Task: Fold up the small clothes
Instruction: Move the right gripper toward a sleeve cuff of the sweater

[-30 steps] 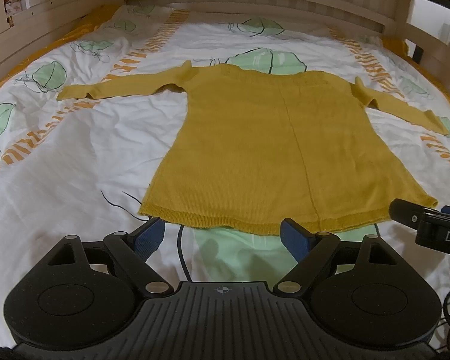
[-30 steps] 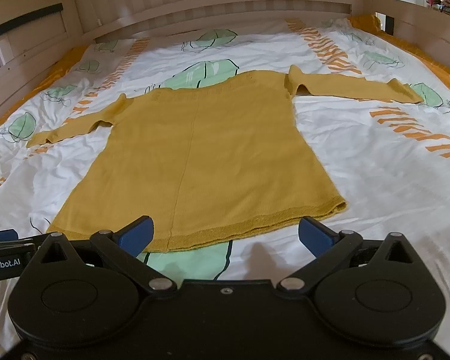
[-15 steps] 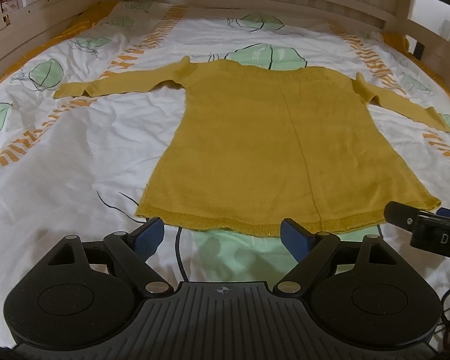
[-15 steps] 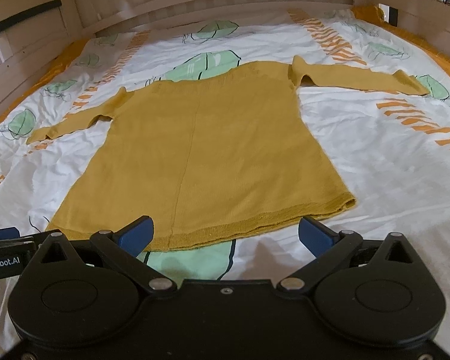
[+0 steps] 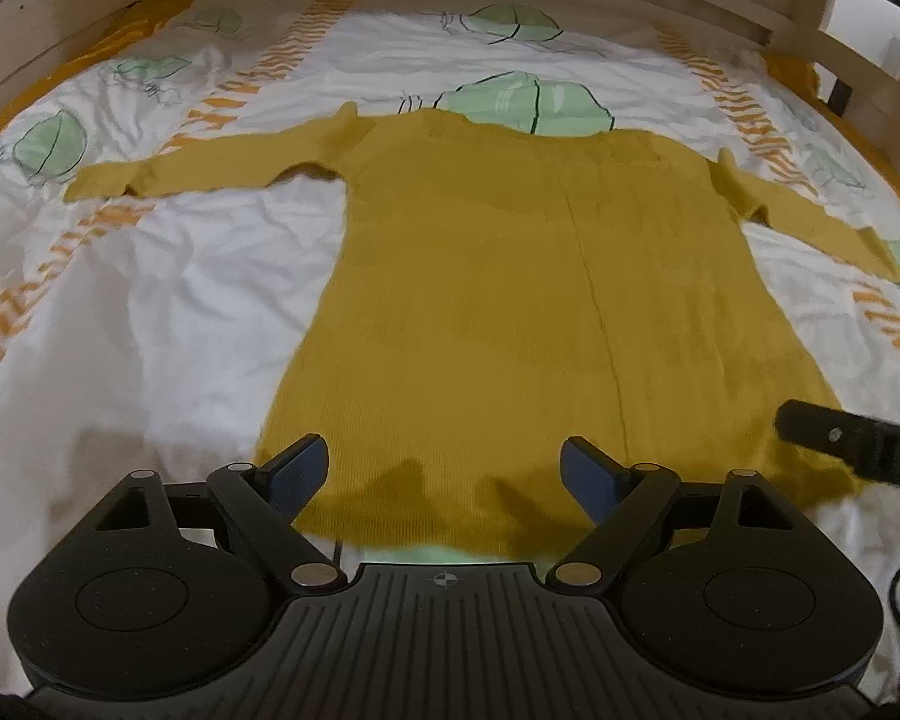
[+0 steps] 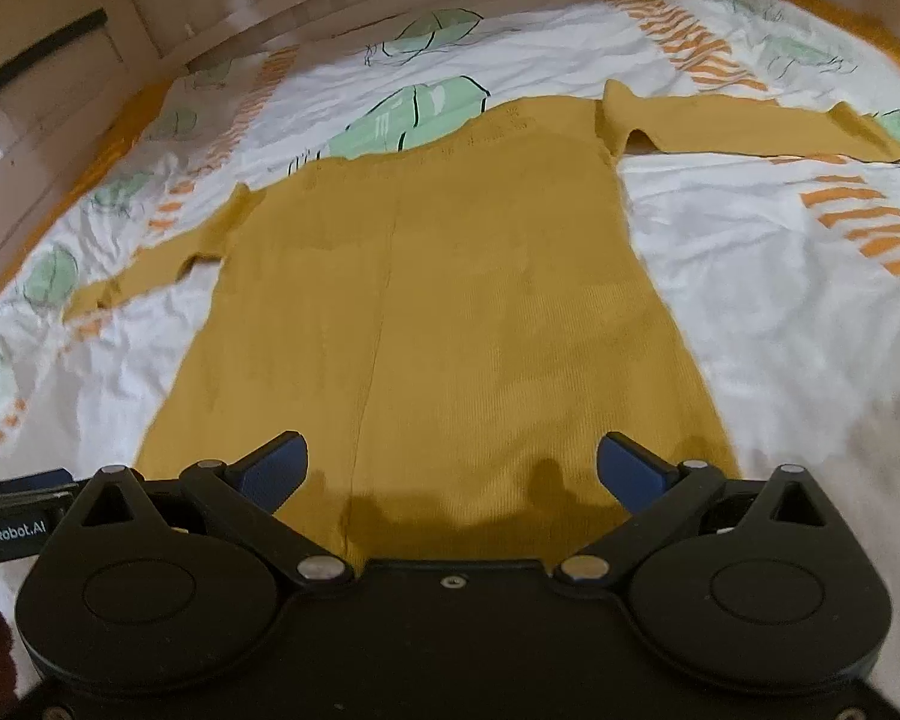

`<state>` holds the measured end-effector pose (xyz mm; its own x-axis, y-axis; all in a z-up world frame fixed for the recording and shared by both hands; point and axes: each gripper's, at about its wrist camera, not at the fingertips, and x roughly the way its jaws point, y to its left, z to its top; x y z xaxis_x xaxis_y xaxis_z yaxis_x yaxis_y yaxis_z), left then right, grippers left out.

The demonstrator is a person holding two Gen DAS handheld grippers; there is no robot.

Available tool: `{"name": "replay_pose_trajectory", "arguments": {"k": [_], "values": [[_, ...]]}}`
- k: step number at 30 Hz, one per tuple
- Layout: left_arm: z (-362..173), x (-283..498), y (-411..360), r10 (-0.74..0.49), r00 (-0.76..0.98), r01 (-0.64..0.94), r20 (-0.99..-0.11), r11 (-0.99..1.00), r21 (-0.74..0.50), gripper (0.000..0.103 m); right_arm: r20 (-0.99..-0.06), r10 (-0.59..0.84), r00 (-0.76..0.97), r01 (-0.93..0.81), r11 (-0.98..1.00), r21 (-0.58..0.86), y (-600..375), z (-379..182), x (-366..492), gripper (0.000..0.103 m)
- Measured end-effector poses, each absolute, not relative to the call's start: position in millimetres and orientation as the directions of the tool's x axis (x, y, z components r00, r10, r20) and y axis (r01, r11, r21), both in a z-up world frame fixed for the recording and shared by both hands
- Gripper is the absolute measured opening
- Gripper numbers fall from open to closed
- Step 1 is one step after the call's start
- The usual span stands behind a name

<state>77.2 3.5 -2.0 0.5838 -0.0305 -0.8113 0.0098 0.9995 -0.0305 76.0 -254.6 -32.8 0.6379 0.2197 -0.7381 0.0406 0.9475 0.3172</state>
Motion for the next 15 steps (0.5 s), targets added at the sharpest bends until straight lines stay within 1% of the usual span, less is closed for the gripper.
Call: {"name": "replay_pose_trajectory", "arguments": {"k": [3, 7, 11, 15], "values": [[1.1, 101.0, 2.0, -0.024, 0.597, 0.021, -0.802, 1.0, -0.015, 0.085, -0.733, 0.22, 0.644, 0.053, 0.943, 0.33, -269.7, -28.9, 97.5, 0.102], [3.0, 138.0, -1.6, -0.018, 0.617, 0.041, -0.786, 0.999, 0.009, 0.085, -0.725, 0.184, 0.663, 0.083, 0.945, 0.316, -293.1, -23.7, 129.2, 0.102], [0.1, 174.9, -4.3, 0.001, 0.638, 0.051, -0.77, 0.998, 0.043, 0.085, -0.709, 0.112, 0.696, 0.137, 0.949, 0.285, -321.3, -18.3, 158.5, 0.102], [-5.7, 207.2, -2.4, -0.015, 0.657, 0.063, -0.754, 0.997, 0.036, 0.085, -0.691, 0.033, 0.722, 0.186, 0.953, 0.24, -354.0, -18.8, 185.1, 0.102]]}}
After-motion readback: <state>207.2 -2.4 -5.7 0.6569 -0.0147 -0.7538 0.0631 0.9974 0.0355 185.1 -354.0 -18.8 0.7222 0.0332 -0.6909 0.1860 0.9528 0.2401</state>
